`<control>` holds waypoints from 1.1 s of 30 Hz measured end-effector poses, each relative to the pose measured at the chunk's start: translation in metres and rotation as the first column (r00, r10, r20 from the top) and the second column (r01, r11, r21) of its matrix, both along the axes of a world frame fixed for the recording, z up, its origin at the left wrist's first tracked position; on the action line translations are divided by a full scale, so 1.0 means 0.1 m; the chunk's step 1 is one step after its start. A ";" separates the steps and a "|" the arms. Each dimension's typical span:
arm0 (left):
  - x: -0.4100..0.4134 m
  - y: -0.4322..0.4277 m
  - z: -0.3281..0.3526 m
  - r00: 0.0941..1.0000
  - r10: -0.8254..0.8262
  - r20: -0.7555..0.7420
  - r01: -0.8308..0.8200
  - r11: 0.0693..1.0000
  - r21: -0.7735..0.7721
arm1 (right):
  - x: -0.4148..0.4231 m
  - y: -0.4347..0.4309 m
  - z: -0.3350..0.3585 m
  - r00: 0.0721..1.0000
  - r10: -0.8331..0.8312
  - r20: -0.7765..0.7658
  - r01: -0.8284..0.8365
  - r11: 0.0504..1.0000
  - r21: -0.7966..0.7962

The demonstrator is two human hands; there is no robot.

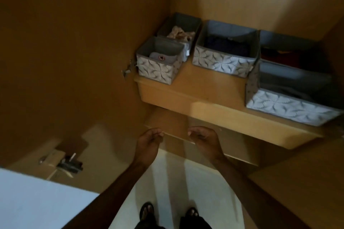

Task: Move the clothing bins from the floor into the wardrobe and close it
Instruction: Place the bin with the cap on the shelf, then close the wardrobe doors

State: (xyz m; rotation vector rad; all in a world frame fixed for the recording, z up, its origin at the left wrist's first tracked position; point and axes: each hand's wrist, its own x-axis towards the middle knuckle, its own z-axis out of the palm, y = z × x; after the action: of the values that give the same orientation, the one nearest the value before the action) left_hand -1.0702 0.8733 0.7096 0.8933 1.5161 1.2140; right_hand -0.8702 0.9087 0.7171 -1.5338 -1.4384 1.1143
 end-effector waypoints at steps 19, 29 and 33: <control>0.93 -3.13 0.06 0.939 0.312 -0.144 -0.328 0.940 -0.098 | 0.56 -2.31 -0.29 0.910 0.408 -0.073 -0.413 0.905 -0.101; 1.44 -4.23 0.28 0.960 0.246 -0.136 -0.246 0.969 0.020 | 1.35 -3.57 0.19 0.951 0.287 -0.112 -0.287 0.958 0.019; 1.92 -4.42 0.41 0.985 0.155 -0.073 -0.151 0.987 0.057 | 1.97 -4.02 0.45 0.977 0.187 -0.107 -0.182 0.982 0.049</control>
State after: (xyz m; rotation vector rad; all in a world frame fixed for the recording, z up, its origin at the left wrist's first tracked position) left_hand -0.8779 0.4314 0.7502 0.8789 1.6462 1.3475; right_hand -0.6728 0.5064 0.7619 -1.3100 -1.5402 1.2529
